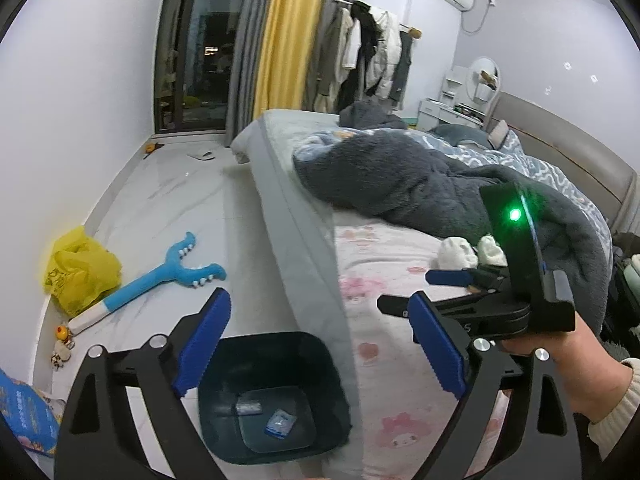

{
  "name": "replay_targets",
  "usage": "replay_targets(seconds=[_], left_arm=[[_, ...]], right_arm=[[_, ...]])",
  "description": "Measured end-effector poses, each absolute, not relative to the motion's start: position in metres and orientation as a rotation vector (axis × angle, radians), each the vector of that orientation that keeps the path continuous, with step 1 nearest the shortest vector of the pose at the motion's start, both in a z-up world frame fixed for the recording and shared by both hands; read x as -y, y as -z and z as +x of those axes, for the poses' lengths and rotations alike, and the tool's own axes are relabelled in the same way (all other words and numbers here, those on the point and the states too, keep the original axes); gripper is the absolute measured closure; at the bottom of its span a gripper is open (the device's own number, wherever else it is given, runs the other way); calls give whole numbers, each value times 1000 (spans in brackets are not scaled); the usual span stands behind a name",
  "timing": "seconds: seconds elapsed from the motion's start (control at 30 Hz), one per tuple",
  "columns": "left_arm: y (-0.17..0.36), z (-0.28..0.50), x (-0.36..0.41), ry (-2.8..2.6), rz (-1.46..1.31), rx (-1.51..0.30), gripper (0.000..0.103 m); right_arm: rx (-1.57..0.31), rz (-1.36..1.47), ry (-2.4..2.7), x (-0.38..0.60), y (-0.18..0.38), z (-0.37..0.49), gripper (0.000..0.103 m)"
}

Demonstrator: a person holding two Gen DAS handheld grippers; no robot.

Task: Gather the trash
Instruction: 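Move both open tools back over the items on the bed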

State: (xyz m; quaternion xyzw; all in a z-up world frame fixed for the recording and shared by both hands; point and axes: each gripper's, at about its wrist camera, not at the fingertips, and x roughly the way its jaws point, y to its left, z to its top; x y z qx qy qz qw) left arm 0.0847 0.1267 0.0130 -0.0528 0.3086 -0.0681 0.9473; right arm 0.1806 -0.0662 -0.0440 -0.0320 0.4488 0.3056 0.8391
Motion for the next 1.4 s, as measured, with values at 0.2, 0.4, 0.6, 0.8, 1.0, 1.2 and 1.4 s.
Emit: replay_targets(seconds=[0.2, 0.4, 0.6, 0.8, 1.0, 1.2, 1.4], left_arm=[[-11, 91, -98, 177, -83, -625, 10], [-1, 97, -77, 198, -67, -634, 10], [7, 106, -52, 232, -75, -661, 10], [10, 110, -28, 266, -61, -663, 10], [17, 115, -4, 295, -50, -671, 10], [23, 122, 16, 315, -49, -675, 10], [30, 127, 44, 344, -25, -680, 10]], right_arm=[[-892, -61, -612, 97, 34, 180, 12], [-848, -43, -577, 131, 26, 184, 12], [-820, -39, -525, 163, 23, 186, 12], [-806, -24, -478, 198, 24, 188, 12], [-790, -46, -426, 226, 24, 189, 12], [-789, -47, -374, 262, 30, 188, 12], [-801, -23, -335, 296, 39, 190, 12]])
